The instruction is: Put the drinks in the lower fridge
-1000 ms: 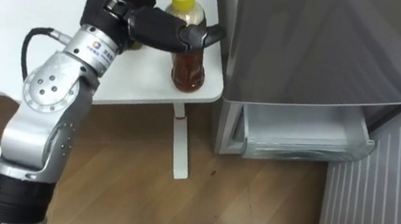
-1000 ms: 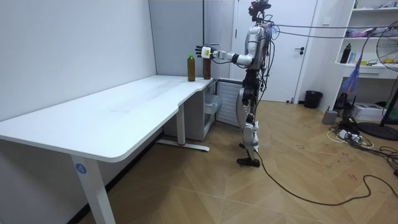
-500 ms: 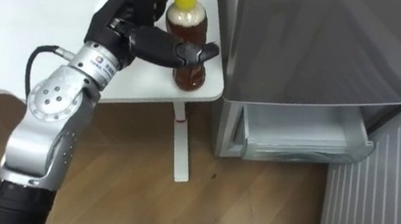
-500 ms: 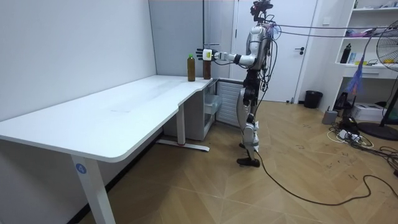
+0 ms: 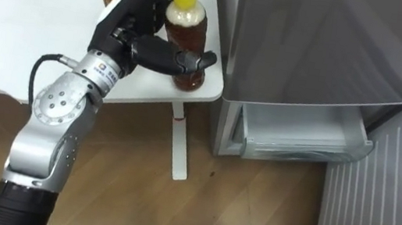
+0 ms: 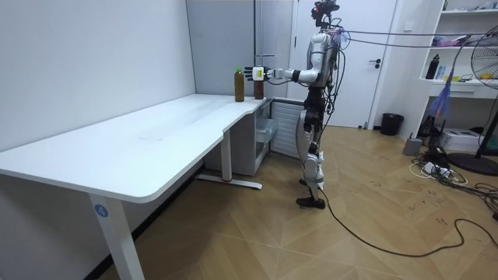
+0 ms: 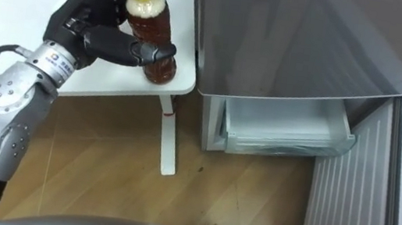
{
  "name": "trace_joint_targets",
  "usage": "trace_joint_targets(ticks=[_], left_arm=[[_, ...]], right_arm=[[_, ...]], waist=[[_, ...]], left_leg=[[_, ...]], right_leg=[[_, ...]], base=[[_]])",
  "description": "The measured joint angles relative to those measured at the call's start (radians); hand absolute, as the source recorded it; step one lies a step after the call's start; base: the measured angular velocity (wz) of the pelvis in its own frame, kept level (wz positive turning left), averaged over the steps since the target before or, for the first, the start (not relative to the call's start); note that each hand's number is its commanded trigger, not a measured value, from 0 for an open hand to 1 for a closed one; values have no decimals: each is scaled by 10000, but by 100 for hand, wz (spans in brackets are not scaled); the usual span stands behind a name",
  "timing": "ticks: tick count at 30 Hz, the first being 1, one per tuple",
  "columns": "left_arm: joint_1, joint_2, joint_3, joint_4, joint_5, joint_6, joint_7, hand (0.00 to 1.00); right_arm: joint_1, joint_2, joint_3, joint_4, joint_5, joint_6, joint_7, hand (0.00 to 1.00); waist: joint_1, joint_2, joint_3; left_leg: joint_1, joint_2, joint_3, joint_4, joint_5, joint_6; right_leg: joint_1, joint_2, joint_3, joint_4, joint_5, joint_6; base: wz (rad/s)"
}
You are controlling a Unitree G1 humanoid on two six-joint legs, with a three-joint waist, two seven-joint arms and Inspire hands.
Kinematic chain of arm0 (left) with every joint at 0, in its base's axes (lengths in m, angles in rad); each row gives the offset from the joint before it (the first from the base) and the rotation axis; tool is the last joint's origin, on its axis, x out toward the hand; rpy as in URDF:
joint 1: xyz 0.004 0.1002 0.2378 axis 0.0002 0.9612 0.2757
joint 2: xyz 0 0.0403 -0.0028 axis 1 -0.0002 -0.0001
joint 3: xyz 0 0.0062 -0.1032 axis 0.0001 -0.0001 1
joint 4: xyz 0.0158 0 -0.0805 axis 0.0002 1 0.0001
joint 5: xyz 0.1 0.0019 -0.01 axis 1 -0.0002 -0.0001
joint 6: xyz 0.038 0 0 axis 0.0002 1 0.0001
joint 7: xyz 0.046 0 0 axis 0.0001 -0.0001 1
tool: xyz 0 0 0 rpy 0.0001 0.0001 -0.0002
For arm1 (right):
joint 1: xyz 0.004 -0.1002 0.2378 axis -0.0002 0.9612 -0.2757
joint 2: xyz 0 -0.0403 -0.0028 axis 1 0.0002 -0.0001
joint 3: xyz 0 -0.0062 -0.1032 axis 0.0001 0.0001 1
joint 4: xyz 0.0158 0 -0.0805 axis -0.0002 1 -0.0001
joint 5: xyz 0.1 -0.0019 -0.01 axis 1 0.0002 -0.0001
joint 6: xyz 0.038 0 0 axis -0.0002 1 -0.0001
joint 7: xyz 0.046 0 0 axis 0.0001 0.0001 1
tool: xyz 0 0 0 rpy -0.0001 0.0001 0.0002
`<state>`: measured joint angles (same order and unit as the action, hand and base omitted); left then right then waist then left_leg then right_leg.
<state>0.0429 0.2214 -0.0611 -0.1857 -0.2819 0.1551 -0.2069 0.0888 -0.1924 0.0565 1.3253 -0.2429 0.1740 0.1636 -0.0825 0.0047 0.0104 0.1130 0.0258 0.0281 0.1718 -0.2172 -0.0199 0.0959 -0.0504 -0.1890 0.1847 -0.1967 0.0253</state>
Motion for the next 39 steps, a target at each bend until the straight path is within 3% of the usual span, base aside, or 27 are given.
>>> trace_joint_targets(ticks=[9, 13, 16, 22, 29, 30, 32, 33, 34, 39], left_arm=[[-3, 0, 0, 202, 22, 0, 86, 0], [-23, 1, 1, 226, 26, 0, 216, 0], [-58, 4, 4, 226, 23, 0, 266, 0], [-669, 6, 5, 226, 22, -8, 271, 0], [-753, 5, 3, 259, 11, -15, 277, 0], [-753, 5, 3, 350, 11, -16, 282, 26], [-752, 4, -14, 541, 12, -15, 297, 64], [-752, 4, -35, 634, 13, -15, 298, 93], [-752, 3, -40, 681, 14, -15, 295, 100], [-753, -5, -42, 681, 11, -15, 254, 100]], right_arm=[[7, 2, 25, 24, 3, 0, -6, 0], [7, 0, 27, 23, 14, -14, -1, 0], [16, -1, 22, 25, 18, -29, -4, 0], [20, 0, 22, 21, 13, -101, -7, 0], [45, -1, 108, 24, 33, -99, -55, 0], [63, -2, 111, 22, 65, -99, -101, 0], [90, -2, 118, 23, 72, -98, -125, 0], [94, -2, 151, 24, 73, -95, -124, 0], [102, -2, 196, 22, 70, -93, -127, 0], [109, -2, 196, 20, 70, -93, -105, 0]], waist=[[-49, 96, -38], [-47, 149, 41], [-51, 177, 51], [-57, 211, 38], [-47, 249, 29], [-43, 255, 33], [-71, 264, 31], [-66, 264, 31], [-70, 264, 31], [-73, 281, 27]], left_leg=[[-71, 2, 6, 2, 0, 0], [-76, 3, 15, 2, 0, 0], [-78, 2, 17, 3, 0, 0], [-67, 3, 17, 20, 0, 0], [17, 2, 31, 16, 0, 0], [14, 2, 31, 14, 0, 0], [13, 2, 31, 14, 0, 0], [9, 2, 31, 14, 0, 0], [5, 1, 32, 14, 0, 0], [20, 2, 120, 14, 0, 0]], right_leg=[[-79, 2, 6, 12, 0, 0], [-99, 2, 16, 14, 2, -2], [-96, 2, 20, 10, 2, -2], [-74, 3, 21, 15, 2, -2], [-55, 8, 93, 45, 5, -6], [-58, 7, 94, 50, 6, -6], [-60, 9, 93, 51, 6, -7], [-58, 11, 92, 50, 6, -7], [-58, 11, 92, 49, 6, -7], [-76, 11, 149, 36, 6, -7]], base=[[0], [0], [0], [0], [-2], [0], [0], [0], [0], [-2]])
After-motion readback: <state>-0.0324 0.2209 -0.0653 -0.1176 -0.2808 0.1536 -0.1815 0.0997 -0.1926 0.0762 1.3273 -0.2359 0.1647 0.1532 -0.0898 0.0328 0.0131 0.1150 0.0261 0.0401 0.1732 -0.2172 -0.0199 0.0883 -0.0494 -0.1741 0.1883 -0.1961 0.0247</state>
